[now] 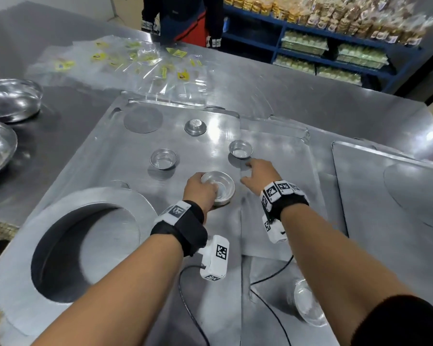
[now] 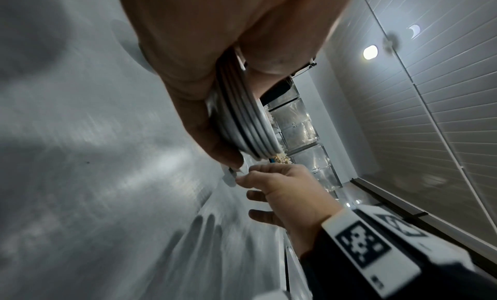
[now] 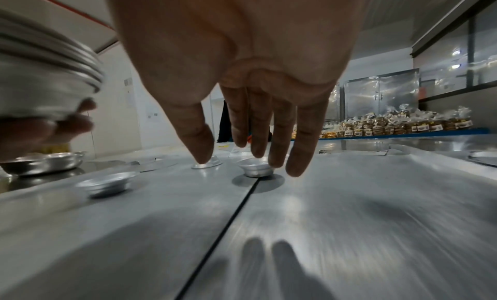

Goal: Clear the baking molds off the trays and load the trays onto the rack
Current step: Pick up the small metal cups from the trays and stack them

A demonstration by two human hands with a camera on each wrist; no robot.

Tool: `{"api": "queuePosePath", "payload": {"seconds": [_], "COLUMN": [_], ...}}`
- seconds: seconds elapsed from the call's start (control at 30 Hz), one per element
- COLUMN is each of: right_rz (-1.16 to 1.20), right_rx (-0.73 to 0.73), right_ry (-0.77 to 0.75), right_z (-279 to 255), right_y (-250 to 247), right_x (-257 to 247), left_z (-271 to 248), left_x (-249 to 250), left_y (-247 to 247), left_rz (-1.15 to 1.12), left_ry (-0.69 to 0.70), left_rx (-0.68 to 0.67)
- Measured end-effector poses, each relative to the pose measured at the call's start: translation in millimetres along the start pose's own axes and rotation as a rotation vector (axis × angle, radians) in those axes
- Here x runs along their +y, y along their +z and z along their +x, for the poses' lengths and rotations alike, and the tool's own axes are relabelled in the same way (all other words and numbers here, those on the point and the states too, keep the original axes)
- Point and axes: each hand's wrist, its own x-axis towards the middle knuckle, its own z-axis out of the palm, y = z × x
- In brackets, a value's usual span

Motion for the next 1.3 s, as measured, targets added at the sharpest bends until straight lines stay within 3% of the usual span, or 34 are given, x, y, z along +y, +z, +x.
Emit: {"api": "queuePosePath", "payload": {"seconds": [0.3,0.57,0.8,1.17,1.3], "right_rz": [-0.126,-0.076,0.077,0.350,0.328], "right_rx": [-0.027,-0.051,-0.008,0.067,0.035], "right_ry": [0.049,0.074,0.028,-0.148,-0.202], "right_z": [103,124,79,-59,-97], "right_y": [6,8,-6,-42,-41], "right_x": [13,11,-1,-54,-69], "left_z": [27,27,7,-30,-45], "left_x": [0,-2,1,5,11], "left_y": [10,5,-6,-34,-45], "left_rz": [-0.035,-0.036,-0.075,-0.093,-0.074], "left_ry": [-0.039,-0.050,-0.074,-0.053,-0.053], "left_rx": [0.069,0.097,0.119,0.045,-0.016]}}
